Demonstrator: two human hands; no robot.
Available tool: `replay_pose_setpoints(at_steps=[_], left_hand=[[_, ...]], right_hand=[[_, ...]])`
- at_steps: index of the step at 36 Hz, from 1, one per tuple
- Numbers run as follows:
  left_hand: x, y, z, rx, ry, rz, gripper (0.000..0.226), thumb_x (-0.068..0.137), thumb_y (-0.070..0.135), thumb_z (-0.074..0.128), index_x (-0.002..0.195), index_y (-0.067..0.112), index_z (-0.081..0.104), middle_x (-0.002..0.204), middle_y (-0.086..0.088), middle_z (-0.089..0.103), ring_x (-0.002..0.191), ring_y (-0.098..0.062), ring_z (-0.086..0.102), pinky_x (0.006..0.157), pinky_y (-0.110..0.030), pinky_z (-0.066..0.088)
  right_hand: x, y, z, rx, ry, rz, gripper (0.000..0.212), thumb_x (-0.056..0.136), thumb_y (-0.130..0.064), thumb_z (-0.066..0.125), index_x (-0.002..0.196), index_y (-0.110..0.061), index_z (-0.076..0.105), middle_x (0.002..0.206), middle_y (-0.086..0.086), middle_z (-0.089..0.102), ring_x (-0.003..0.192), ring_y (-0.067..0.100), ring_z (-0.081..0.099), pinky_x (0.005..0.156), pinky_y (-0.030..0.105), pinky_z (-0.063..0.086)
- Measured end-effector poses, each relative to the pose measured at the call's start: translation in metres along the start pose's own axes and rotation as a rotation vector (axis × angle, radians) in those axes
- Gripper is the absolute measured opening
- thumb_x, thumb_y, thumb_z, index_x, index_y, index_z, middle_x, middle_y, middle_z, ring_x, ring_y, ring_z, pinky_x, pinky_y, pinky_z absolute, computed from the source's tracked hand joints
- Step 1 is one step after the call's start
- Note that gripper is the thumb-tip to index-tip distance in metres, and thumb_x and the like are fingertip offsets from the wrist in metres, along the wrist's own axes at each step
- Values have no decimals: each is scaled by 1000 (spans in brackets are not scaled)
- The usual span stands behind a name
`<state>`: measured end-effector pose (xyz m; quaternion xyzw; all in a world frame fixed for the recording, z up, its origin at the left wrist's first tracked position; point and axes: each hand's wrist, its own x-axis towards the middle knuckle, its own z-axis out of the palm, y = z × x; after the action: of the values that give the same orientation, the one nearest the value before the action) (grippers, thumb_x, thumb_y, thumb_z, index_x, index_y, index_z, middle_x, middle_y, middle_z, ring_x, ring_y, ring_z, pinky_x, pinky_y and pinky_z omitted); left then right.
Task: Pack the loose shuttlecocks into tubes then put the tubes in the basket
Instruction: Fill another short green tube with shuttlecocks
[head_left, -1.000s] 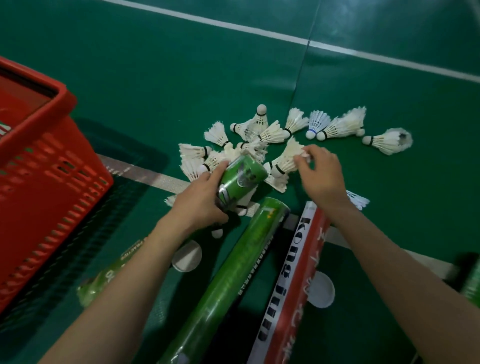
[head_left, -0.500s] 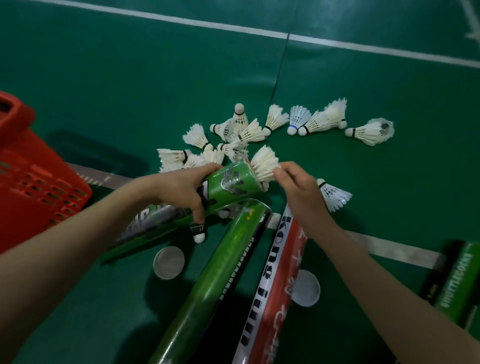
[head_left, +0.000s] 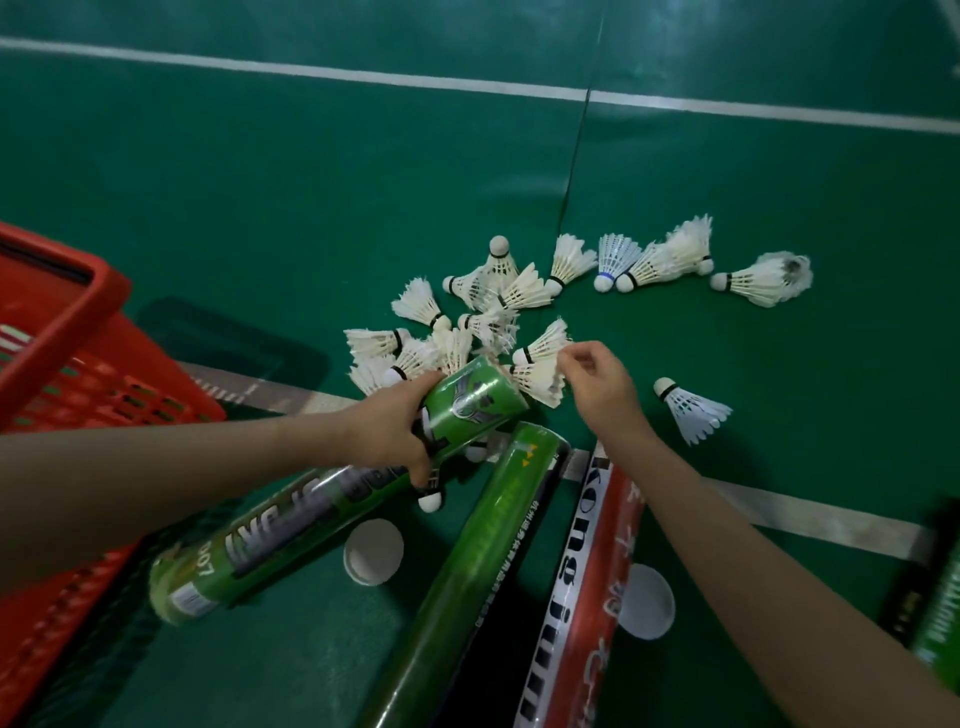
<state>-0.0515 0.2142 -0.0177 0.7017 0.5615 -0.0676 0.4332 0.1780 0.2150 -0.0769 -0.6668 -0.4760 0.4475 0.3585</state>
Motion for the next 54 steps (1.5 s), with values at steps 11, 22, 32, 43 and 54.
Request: replay_pose_setpoints(at_steps=[11,22,32,43,54], left_hand=[[-2,-30,21,100,162,-55,109,54,13,82,143,26,21,122,-4,42,106,-25,48,86,-33,47],[-19,-41,42,329,272,-63,102,66,40,75,145,26,13,126,-6,38,115,-29,43,93,-48,42],[-24,-48,50,352,330,-38,99,69,43,72,146,27,12,125,-4,37,114,-27,42,92,-46,43],[-33,-68,38,359,355,-153,104,66,31,74,146,26,8,123,-6,40,115,-29,41,91,-44,43],[-34,-68,47,400,306,-116,103,70,35,72,147,26,6,125,-6,39,116,-27,41,91,-43,42]], right_hand=[[24,16,29,-267,-49,119,42,90,-34,62,118,-8,43,99,7,55,90,21,52,71,27,37],[-4,-15,27,-40,80,-134,4,94,-11,53,98,-13,54,72,-6,43,59,3,38,52,11,34],[-48,-17,51,-80,-320,-151,22,100,-23,42,90,-27,61,86,4,65,74,14,57,71,35,51],[6,-1,60,-406,-252,-46,27,93,-29,58,115,-15,57,111,-1,59,102,15,55,89,30,48],[-4,-21,56,-245,-31,-189,8,96,-22,53,93,-15,53,72,-5,49,57,7,42,47,13,35]])
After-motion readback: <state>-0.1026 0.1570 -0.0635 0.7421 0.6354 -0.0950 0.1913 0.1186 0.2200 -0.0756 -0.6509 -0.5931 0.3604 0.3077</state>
